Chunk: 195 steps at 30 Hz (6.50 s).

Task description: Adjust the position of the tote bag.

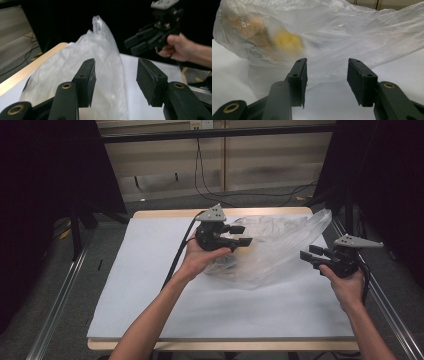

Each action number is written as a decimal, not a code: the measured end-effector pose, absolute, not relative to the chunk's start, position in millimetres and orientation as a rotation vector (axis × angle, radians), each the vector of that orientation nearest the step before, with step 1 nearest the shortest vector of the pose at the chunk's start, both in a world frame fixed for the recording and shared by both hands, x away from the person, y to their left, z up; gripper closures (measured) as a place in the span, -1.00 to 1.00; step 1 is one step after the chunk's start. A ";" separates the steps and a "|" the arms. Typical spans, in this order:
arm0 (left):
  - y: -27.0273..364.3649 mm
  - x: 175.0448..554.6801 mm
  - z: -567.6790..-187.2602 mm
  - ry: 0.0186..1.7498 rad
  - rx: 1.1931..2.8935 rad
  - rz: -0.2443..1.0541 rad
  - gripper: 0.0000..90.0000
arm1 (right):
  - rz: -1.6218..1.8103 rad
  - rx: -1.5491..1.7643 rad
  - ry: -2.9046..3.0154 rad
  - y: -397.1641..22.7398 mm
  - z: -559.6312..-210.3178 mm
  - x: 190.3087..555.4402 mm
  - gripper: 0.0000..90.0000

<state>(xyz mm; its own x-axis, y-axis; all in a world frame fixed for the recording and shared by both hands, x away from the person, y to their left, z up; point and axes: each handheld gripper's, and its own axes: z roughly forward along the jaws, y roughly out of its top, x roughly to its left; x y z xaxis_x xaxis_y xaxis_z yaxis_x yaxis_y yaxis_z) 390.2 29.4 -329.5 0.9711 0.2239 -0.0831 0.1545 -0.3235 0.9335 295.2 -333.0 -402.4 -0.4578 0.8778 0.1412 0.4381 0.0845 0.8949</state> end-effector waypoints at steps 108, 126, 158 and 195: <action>66.1 423.0 -338.1 0.408 2.028 0.161 1.00 | 1.588 1.152 2.014 -297.8 -387.4 319.4 1.00; 119.8 410.6 -342.0 0.455 1.934 0.184 1.00 | 1.666 1.072 1.954 -292.1 -360.7 309.5 1.00; 207.8 362.6 -335.9 0.485 1.784 0.226 1.00 | 1.682 0.881 2.038 -253.8 -332.4 276.5 1.00; 250.4 340.5 -393.6 0.589 1.819 0.184 1.00 | 1.496 0.958 2.204 -246.3 -381.3 269.2 1.00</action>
<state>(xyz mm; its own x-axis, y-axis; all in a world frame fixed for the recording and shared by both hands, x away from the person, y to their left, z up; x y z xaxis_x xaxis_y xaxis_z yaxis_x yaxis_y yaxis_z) 340.5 250.4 -393.6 0.8613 0.4800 -0.1667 0.3005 -0.2166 0.9289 269.2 -246.3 -381.3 -0.7285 0.6760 0.1110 0.3530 0.2316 0.9065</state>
